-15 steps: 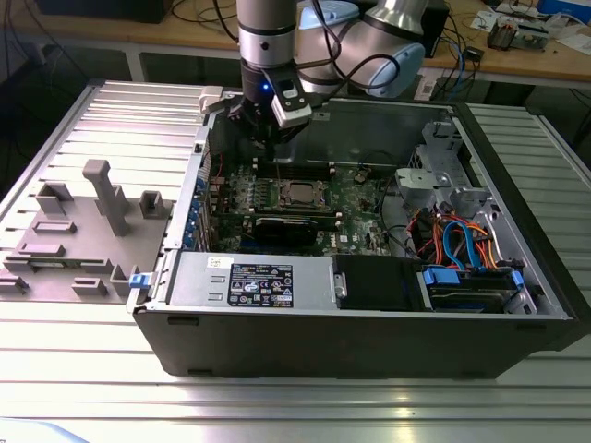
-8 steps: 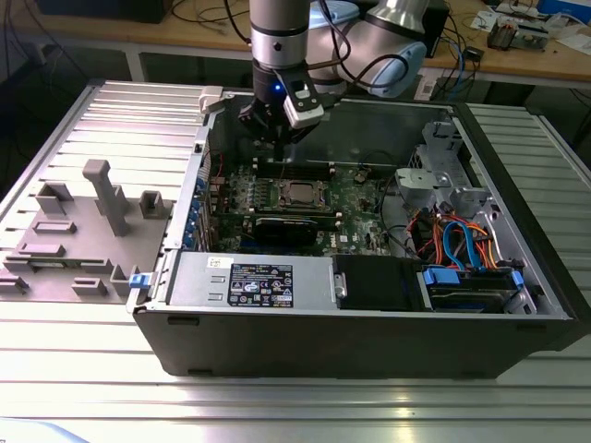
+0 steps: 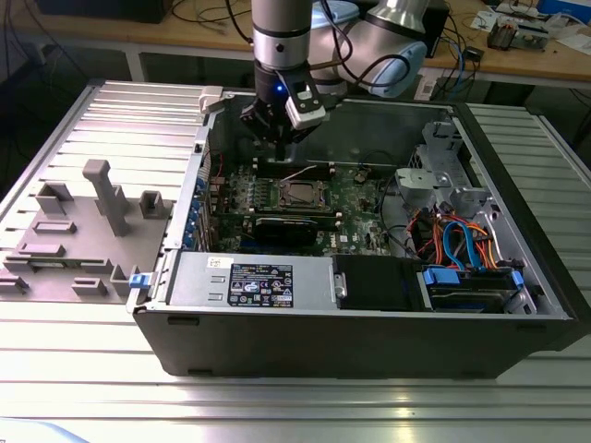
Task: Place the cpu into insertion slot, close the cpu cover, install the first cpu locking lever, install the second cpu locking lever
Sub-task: 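Install the first cpu locking lever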
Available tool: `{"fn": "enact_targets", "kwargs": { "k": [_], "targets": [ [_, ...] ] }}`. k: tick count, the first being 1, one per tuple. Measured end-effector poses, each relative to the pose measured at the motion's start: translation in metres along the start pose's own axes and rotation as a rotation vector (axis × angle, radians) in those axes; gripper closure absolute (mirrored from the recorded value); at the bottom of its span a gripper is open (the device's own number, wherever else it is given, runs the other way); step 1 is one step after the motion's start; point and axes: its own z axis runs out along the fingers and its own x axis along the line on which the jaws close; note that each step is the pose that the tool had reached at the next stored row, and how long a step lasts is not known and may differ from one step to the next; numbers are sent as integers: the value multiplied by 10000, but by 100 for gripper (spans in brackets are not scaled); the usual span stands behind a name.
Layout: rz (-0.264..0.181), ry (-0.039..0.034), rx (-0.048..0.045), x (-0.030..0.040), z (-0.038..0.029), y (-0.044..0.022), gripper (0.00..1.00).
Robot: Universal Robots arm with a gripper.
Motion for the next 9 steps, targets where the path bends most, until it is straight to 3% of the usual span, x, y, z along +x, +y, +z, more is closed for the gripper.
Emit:
{"fn": "enact_targets", "kwargs": {
  "k": [1,2,9],
  "targets": [
    [8,9,-204,-2,1,-5,89],
    [10,10,-233,-3,3,-5,89],
    [11,12,-232,-70,48,-4,89]
  ]
}}
